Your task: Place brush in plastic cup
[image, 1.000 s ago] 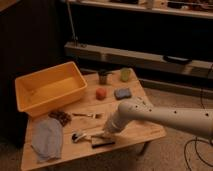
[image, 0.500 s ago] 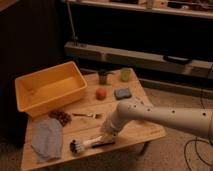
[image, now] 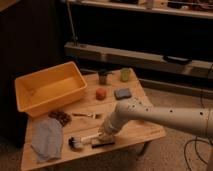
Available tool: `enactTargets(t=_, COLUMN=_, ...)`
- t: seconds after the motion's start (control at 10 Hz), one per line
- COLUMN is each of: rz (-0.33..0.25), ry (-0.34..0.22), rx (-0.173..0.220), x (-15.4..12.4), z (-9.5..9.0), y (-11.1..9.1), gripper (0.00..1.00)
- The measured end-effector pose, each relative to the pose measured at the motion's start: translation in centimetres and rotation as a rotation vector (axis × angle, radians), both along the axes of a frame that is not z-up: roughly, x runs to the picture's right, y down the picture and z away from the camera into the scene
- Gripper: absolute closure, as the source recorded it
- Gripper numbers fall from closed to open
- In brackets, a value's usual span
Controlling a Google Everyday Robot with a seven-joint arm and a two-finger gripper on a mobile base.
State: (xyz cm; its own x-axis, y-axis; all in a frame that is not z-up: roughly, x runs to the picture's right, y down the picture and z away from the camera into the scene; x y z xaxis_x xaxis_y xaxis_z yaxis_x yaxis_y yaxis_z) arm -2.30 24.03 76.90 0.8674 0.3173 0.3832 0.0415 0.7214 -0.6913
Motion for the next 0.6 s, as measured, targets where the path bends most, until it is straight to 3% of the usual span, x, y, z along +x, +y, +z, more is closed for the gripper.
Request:
enactTargets(t=0.3, rz=0.093, ry=-0.046, rx=-0.041, x=0.7, z=0.0, y=0.0, gripper=1.00)
enactTargets(t=0.5, rz=0.291, ry=-0.130, rx=-0.118, x=2.1, z=0.2, y=-0.1, gripper=1.00)
enactTargets(t=0.6, rz=0.361, ry=-0.142, rx=-0.155, x=2.9, z=0.3, y=-0.2, gripper=1.00)
